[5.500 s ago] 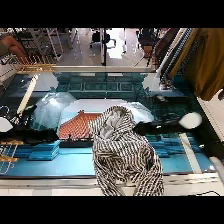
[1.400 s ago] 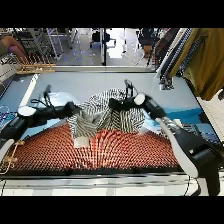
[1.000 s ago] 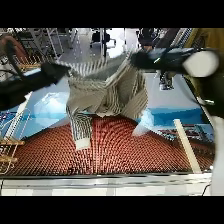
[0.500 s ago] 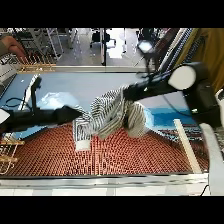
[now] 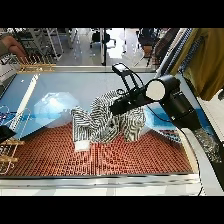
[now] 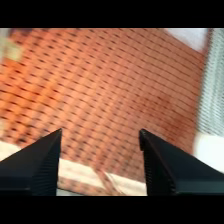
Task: Fold the clothes and pants, and hang the long-sleeved shirts on hangers.
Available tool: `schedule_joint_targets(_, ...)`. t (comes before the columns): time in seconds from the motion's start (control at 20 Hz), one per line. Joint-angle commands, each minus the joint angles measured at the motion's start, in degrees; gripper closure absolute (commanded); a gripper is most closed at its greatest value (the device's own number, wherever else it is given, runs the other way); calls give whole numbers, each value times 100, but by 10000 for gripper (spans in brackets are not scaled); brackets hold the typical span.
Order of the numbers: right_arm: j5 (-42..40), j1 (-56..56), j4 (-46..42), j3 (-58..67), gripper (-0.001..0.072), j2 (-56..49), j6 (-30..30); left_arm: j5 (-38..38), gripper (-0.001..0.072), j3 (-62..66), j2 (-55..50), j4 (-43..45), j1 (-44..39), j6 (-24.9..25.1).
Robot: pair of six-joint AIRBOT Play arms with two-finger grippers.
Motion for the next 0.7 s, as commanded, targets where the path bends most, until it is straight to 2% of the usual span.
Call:
schedule_joint_targets(0.0,-160,46,-4,-24,664,-4,-24,883,290,-9,-323,1252,356,125)
schedule_joint_targets(0.1,-107,46,-4,-24,664,-4,-13,1049,293,-9,-540,1681,337,-46)
schedule_joint_targets(0.3,-118,46,-9,-24,664,-4,2,1421,302,-9,-817,1700,334,-42)
schedule_joint_targets(0.55,-144,46,-24,-22,664,-4,2,1473,311,-9,-1307,1252,278,39)
schedule_joint_targets(0.65,-142,46,-24,-24,664,-4,2,1478,484,-9,-1499,1215,212,44)
